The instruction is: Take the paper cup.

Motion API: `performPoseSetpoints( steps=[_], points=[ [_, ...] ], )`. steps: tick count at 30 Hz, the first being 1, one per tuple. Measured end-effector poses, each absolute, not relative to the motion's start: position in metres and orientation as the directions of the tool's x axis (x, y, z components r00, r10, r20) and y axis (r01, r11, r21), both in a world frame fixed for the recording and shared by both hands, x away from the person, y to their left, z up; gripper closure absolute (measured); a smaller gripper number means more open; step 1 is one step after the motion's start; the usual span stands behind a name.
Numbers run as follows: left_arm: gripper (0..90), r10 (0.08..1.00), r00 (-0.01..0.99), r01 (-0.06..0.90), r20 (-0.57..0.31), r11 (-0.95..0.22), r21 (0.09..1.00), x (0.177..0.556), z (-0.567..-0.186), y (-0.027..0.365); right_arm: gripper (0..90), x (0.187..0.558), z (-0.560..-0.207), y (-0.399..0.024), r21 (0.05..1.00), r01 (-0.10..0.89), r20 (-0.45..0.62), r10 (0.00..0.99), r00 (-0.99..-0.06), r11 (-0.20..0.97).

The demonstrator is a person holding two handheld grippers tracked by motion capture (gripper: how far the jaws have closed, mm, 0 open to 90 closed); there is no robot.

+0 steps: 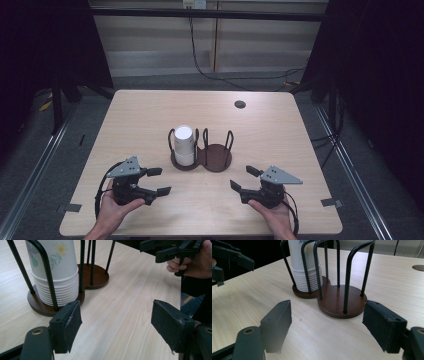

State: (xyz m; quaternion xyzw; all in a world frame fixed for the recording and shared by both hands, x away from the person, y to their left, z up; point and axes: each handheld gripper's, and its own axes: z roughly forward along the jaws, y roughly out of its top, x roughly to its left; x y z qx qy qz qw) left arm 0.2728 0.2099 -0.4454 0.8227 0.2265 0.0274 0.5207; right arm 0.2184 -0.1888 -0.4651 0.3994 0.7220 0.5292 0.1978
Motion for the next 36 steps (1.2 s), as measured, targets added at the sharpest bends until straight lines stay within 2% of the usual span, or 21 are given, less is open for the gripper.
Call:
performPoseSetpoints(
  steps=[16, 36],
  points=[
    [26.7, 0.420, 0.891, 0.333, -0.172, -0.347, 0.877, 0.279, -0.433, 0.210, 23.3, 0.219, -0.466, -0.189, 0.920, 0.374, 0.146, 0.781, -0.607, 0.119],
    [27.1, 0.422, 0.898, 0.294, -0.128, -0.356, 0.887, 0.300, -0.400, 0.199, 23.3, 0.220, -0.466, -0.188, 0.916, 0.380, 0.148, 0.775, -0.614, 0.126]
  ],
)
